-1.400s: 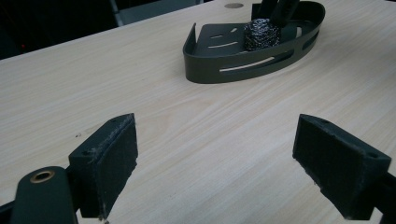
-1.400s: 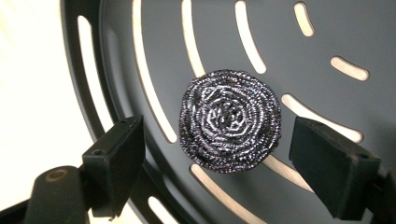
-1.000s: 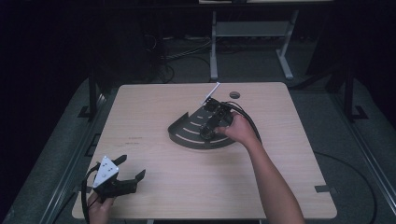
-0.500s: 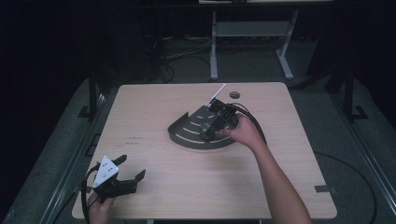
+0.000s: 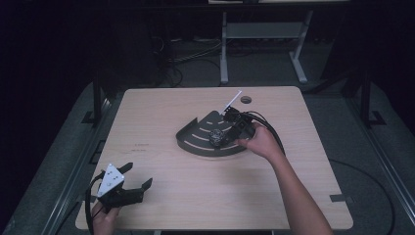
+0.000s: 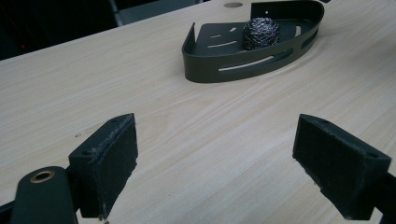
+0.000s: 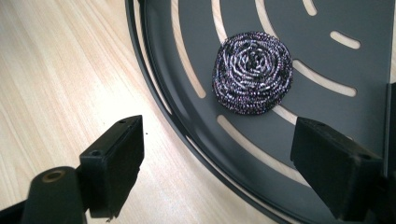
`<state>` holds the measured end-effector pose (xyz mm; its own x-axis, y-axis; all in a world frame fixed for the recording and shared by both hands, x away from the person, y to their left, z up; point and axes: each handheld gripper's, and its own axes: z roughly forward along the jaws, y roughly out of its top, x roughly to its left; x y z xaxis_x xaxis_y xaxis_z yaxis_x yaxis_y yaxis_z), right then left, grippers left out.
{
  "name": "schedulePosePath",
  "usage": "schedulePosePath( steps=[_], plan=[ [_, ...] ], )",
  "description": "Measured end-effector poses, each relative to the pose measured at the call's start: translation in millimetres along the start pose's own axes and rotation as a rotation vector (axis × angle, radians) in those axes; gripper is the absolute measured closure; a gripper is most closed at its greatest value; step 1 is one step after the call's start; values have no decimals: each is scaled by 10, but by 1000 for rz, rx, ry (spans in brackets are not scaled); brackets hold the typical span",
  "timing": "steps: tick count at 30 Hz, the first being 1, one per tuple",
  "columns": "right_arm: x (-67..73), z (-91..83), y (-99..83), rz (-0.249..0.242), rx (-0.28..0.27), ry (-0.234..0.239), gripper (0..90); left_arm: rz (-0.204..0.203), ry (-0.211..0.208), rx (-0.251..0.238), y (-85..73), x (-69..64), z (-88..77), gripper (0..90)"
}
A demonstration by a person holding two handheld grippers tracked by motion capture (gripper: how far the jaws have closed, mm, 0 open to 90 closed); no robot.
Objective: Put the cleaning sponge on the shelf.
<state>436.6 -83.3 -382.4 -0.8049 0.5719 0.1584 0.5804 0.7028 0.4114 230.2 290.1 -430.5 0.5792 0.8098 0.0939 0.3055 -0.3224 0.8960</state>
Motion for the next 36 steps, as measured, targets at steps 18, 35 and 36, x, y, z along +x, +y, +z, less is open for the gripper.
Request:
schedulePosePath(
  steps=[18,35,36],
  plan=[
    [-22,-101,-276,18,-4,-10,169,5,-3,4,-1,-11,10,132],
    [36,-143,-518,8,-9,-24,171,6,-5,8,-1,-18,14,133],
    [35,-139,-540,13,-11,-20,171,7,-6,8,-1,-18,15,133]
  ],
)
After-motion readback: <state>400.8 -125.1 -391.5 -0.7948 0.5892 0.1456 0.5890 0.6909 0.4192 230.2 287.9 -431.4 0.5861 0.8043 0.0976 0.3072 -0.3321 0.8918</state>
